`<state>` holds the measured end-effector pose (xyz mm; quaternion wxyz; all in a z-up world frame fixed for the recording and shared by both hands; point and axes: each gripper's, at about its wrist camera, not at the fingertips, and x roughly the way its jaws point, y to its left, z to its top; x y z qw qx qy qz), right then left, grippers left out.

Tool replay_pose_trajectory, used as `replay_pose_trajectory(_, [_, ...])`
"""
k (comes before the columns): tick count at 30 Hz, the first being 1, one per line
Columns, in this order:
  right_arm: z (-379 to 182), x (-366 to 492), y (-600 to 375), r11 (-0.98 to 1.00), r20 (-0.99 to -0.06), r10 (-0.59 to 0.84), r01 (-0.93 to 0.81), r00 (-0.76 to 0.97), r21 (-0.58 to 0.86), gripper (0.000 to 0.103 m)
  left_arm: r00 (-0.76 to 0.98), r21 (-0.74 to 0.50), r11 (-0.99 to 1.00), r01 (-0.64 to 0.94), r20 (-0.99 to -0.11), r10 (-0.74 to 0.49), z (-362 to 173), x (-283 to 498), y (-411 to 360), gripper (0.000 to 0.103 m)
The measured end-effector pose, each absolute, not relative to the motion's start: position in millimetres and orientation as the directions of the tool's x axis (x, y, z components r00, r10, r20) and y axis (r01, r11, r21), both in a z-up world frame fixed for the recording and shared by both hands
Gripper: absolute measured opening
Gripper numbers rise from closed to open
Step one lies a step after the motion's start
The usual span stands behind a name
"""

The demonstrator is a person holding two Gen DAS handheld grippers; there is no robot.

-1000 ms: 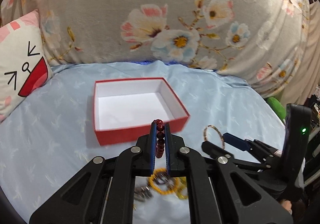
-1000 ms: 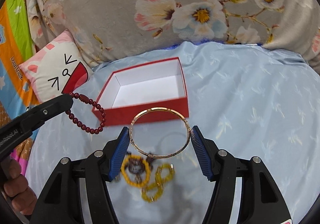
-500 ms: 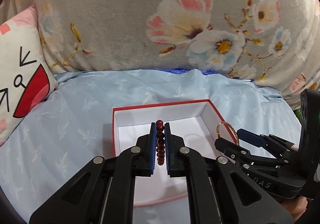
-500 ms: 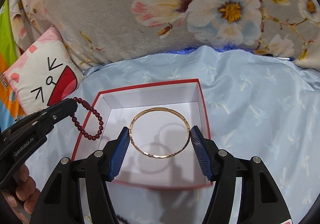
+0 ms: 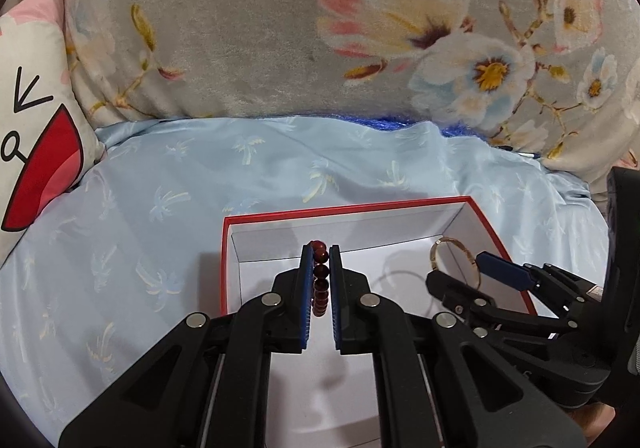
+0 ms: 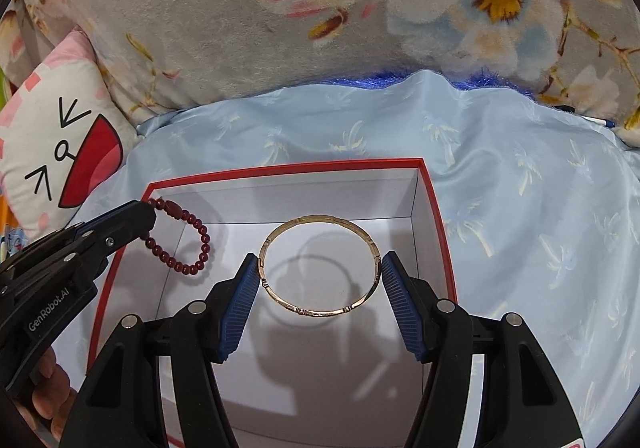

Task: Organize jewelry
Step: 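Open both tools to drop the bangle and red bracelet into the red box, then withdraw both open tools from the box back to the bracelet pile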

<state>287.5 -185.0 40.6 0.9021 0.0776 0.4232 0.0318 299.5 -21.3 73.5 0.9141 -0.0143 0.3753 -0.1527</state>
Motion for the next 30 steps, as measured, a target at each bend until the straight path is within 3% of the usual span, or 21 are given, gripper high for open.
replay_pose_trajectory(3, [44, 288, -187, 0.988, -0.747, 0.106, 0.015, 0.656, 0.153, 0.069, 0.690, -0.126, 0.960, 0.249, -0.673, -0.267, 75, 301, -19, 0.011])
replay_pose_trajectory(5, [50, 283, -191, 0.987, -0.729, 0.101, 0.022, 0.677, 0.156, 0.073, 0.701, -0.125, 0.963, 0.238, -0.664, -0.260, 78, 300, -16, 0.026])
replay_pose_trajectory(7, [57, 276, -194, 0.987, -0.715, 0.098, 0.024, 0.692, 0.158, 0.073, 0.716, -0.129, 0.965, 0.228, -0.650, -0.256, 84, 295, -11, 0.033])
replay_pose_trajectory(17, [84, 203, -200, 0.990, -0.671, 0.084, 0.017, 0.737, 0.142, 0.073, 0.758, -0.137, 0.969, 0.207, -0.603, -0.247, 112, 233, 17, 0.038])
replay_pose_trajectory(30, [80, 90, -195, 0.991, -0.670, 0.049, 0.045, 0.741, 0.123, 0.073, 0.730, -0.127, 0.971, 0.200, -0.642, -0.235, 92, 135, 33, 0.038])
